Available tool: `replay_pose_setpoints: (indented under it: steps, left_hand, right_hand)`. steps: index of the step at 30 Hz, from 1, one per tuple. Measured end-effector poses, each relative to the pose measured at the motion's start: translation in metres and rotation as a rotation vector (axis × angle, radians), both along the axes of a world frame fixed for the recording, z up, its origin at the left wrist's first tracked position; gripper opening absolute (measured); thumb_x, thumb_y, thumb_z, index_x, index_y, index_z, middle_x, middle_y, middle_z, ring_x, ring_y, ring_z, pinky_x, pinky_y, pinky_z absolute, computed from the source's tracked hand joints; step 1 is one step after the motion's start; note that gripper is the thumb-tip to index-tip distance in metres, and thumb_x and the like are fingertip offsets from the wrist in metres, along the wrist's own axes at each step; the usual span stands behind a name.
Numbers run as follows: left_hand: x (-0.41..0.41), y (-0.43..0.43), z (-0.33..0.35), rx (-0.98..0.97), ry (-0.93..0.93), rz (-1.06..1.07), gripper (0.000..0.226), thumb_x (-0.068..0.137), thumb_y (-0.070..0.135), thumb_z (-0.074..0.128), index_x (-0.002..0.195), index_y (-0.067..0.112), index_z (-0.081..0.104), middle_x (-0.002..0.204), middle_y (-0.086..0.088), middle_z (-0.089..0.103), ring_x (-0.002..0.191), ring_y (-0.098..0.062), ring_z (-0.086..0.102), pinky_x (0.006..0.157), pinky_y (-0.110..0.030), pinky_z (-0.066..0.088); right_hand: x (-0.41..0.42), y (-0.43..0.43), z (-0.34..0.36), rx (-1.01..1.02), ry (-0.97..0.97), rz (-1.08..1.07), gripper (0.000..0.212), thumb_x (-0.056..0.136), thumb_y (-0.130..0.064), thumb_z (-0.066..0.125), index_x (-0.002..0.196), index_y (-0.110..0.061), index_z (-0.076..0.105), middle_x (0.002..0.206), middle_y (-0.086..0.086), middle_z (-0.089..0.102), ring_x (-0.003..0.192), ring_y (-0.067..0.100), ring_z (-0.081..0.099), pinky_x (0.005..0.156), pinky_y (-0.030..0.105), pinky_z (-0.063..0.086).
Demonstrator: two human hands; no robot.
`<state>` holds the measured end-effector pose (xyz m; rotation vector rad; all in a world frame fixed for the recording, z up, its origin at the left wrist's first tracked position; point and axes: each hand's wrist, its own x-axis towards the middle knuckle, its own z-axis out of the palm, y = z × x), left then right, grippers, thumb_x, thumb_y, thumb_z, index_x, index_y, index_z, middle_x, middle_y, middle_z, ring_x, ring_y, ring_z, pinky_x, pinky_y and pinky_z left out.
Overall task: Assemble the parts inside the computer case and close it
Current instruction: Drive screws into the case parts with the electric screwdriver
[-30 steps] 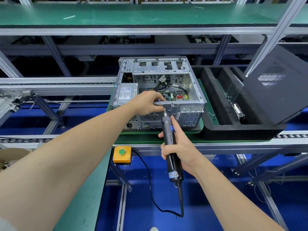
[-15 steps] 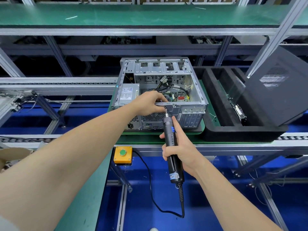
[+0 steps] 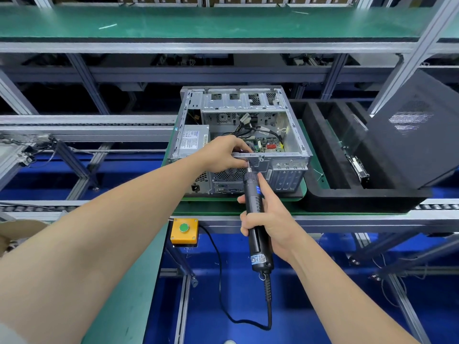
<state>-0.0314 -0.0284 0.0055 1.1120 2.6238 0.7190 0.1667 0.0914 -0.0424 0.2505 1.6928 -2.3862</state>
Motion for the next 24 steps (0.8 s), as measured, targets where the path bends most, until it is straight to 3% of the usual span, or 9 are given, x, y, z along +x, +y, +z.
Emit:
replay_pose_setpoints:
  steps: [6, 20, 24]
  left_hand:
    - [-0.0003, -0.0004, 0.0020, -0.010, 0.001, -0.006, 0.040, 0.086, 0.035, 0.078, 0.124, 0.027, 0.069, 0.128, 0.006, 0.065, 0.119, -0.017, 0.059, 0.101, -0.041, 0.049]
    - [-0.0026, -0.0014, 0.0035, 0.043, -0.106, -0.014, 0.038, 0.081, 0.021, 0.080, 0.117, 0.032, 0.073, 0.103, 0.029, 0.057, 0.099, -0.009, 0.062, 0.095, -0.037, 0.054]
    - [-0.0003, 0.0009, 0.0052, 0.133, -0.266, 0.080, 0.034, 0.074, 0.025, 0.060, 0.102, 0.032, 0.078, 0.110, 0.012, 0.072, 0.102, -0.015, 0.065, 0.090, -0.038, 0.054]
  right_hand:
    - [-0.0018, 0.0011, 0.0008, 0.049, -0.020, -0.002, 0.129, 0.061, 0.012, 0.070, 0.158, -0.059, 0.022, 0.131, 0.023, 0.055, 0.065, 0.031, 0.054, 0.067, 0.044, 0.051]
    - [-0.0041, 0.0034, 0.0060, 0.065, -0.031, -0.004, 0.126, 0.064, 0.012, 0.072, 0.157, -0.059, 0.025, 0.131, 0.022, 0.054, 0.064, 0.031, 0.054, 0.066, 0.044, 0.052]
    - [-0.0039, 0.0022, 0.0045, 0.032, -0.035, -0.067, 0.105, 0.077, 0.000, 0.075, 0.153, -0.060, 0.035, 0.109, 0.013, 0.061, 0.066, 0.023, 0.054, 0.058, 0.039, 0.050]
